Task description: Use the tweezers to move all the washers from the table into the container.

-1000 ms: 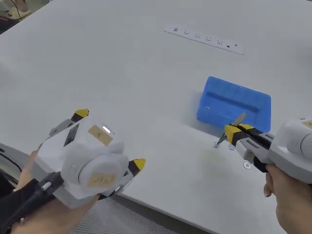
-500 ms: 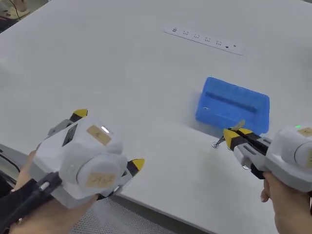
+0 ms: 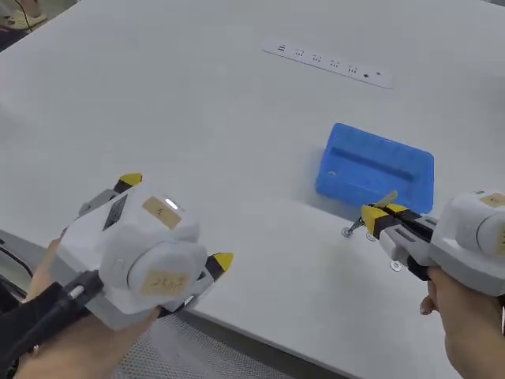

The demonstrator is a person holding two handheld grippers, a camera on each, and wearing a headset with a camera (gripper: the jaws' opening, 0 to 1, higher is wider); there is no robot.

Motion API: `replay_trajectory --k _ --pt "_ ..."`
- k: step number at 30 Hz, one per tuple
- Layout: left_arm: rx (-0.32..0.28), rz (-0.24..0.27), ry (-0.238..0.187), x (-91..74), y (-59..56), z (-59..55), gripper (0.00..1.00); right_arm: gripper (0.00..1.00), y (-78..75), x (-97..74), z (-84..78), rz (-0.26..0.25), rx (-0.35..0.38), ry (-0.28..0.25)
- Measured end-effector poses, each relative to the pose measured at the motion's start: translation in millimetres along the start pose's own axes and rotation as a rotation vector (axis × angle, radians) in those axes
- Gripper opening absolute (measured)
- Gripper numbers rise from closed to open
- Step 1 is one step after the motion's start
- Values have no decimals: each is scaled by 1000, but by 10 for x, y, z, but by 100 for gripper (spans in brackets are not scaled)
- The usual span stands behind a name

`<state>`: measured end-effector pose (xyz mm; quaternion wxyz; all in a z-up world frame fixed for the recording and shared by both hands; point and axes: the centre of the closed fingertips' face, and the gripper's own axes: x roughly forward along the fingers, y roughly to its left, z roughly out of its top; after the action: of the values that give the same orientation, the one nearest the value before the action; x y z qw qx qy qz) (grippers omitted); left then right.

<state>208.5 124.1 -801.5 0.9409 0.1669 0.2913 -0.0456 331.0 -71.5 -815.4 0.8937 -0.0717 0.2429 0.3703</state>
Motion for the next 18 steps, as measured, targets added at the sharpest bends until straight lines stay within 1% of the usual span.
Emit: replay_trajectory --k 6,11,14,18 --pt "0 -1 0 -1 -1 0 89 1 12 -29 -6 -1 16 11" --pt "0 -1 0 -1 1 -2 89 1 12 -81 21 -3 21 8" --pt "1 0 1 0 1 -3 88 0 11 -124 55 0 45 0" --pt "3 -1 6 5 -1 -13 88 0 7 -167 116 0 54 -12"
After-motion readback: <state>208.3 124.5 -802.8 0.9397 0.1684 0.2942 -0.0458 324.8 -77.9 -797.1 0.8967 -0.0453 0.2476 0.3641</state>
